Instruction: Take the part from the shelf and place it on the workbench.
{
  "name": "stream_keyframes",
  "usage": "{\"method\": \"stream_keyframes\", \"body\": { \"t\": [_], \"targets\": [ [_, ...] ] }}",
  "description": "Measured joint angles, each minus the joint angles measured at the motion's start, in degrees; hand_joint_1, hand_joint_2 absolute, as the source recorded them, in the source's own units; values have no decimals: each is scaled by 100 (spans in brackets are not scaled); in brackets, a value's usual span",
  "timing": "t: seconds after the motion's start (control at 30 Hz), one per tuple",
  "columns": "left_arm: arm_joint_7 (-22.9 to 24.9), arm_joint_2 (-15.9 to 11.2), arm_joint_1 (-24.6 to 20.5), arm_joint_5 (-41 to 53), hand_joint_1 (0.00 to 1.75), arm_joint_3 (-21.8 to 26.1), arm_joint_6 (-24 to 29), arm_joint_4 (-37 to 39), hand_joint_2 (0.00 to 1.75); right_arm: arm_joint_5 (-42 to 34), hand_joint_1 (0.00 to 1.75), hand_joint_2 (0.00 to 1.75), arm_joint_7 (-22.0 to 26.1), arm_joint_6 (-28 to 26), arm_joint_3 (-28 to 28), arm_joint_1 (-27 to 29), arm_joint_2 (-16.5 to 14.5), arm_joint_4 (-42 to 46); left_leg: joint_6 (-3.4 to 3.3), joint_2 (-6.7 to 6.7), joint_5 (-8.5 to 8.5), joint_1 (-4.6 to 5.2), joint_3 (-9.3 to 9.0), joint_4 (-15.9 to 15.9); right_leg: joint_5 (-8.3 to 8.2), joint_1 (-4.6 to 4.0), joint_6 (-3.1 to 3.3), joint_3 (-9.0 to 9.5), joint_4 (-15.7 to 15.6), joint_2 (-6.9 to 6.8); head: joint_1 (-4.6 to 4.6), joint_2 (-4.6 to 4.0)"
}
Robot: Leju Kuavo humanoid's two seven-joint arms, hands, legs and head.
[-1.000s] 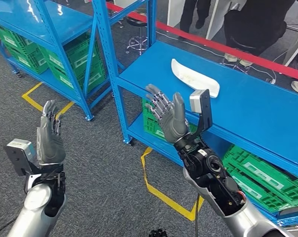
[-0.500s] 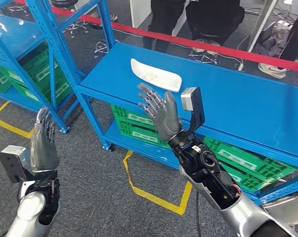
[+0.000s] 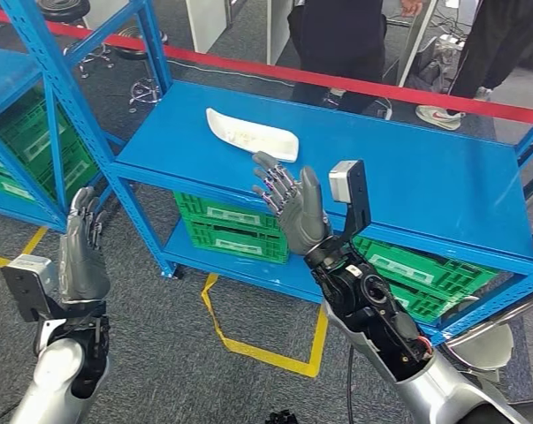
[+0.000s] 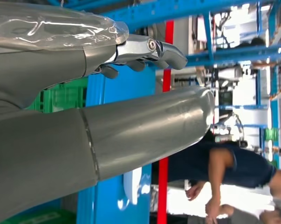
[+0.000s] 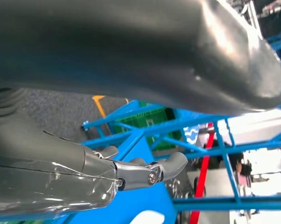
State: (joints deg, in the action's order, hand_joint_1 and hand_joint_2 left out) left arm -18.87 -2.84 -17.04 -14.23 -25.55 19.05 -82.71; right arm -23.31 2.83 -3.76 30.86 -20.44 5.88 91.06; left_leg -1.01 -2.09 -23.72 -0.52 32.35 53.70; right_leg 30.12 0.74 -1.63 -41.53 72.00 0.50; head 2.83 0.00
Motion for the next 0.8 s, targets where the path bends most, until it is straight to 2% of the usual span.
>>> {"method": "stream_keyframes", "body": {
  "t": [0.03,0.07,0.13,0.17,0.2,0.27,0.33,0.4,0.43,0.47,0.5,0.53,0.6,0.63,0.67,0.7,0.8],
  "targets": [
    [1,1,0,0,0,0,3,-1,0,2,0,0,0,3,0,4,0,-5,11,-54,-10,-1,-10,2,-150,13,-6,115,-217,-29,22,0],
    [2,1,-2,1,0,0,8,-1,0,4,0,0,1,7,-1,4,0,-8,27,-104,-24,-1,-26,6,-355,22,-5,322,-613,-88,48,0],
    [7,-1,-4,7,0,1,28,-2,0,16,0,0,8,27,-3,-12,-8,-15,78,-194,-55,24,-42,24,-592,-14,21,728,-1375,-307,101,0],
    [15,-2,-4,14,0,2,41,-3,0,30,0,0,15,44,-3,-22,-19,-22,104,-239,-64,41,-40,36,-621,-37,49,833,-1581,-376,106,0],
    [25,-4,-5,22,0,3,54,-5,0,49,0,0,25,65,-3,-29,-31,-32,126,-290,-66,58,-34,44,-598,-63,79,866,-1652,-397,97,0],
    [43,-4,-7,36,0,4,73,-15,0,84,0,0,46,102,-4,-37,-52,-54,170,-365,-87,54,-32,64,-617,-62,143,863,-1671,-291,59,0],
    [53,-7,-9,44,0,7,87,-30,0,99,0,0,65,127,-9,-57,-69,-71,223,-193,-266,24,65,326,-637,-44,202,872,-1688,-205,21,0],
    [70,-13,1,51,0,12,103,-40,0,108,0,0,72,140,-10,-73,-98,-90,261,73,-630,4,416,1072,-647,-34,254,869,-1696,-134,-58,0],
    [79,-17,13,54,0,14,109,-41,0,115,0,0,71,148,-7,-73,-111,-104,268,133,-789,4,637,1494,-650,-37,271,865,-1696,-101,-95,0],
    [86,-22,25,55,0,16,114,-41,0,127,0,0,70,154,-5,-71,-121,-119,269,159,-865,5,809,1795,-652,-43,279,863,-1696,-67,-121,0],
    [93,-27,34,55,0,18,116,-41,0,143,0,0,69,159,-4,-70,-124,-133,259,170,-825,6,880,1878,-653,-49,282,863,-1695,-33,-137,0],
    [96,-31,39,57,0,20,116,-43,0,163,0,0,68,164,-4,-71,-127,-144,240,173,-679,7,829,1715,-655,-53,284,866,-1695,-2,-145,0],
    [99,-35,36,61,0,25,108,-53,0,191,0,0,64,172,-4,-76,-135,-153,176,192,-253,13,452,883,-654,-59,281,875,-1694,52,-161,0],
    [100,-36,31,62,0,29,103,-62,0,196,0,0,61,174,-4,-80,-139,-153,154,202,-102,22,265,483,-651,-70,272,872,-1688,75,-170,0],
    [100,-36,28,64,0,32,94,-74,0,198,0,0,54,175,-4,-84,-143,-154,142,209,-15,29,140,208,-643,-81,260,862,-1681,91,-167,0],
    [102,-35,27,68,0,34,86,-84,0,198,0,0,45,173,-5,-84,-144,-154,151,212,5,33,85,80,-626,-94,274,852,-1673,100,-160,0],
    [107,-35,36,78,0,39,68,-98,0,200,0,0,3,148,-7,-72,-144,-154,171,207,7,52,73,47,-606,-90,287,854,-1670,99,-126,0]
  ]
}}
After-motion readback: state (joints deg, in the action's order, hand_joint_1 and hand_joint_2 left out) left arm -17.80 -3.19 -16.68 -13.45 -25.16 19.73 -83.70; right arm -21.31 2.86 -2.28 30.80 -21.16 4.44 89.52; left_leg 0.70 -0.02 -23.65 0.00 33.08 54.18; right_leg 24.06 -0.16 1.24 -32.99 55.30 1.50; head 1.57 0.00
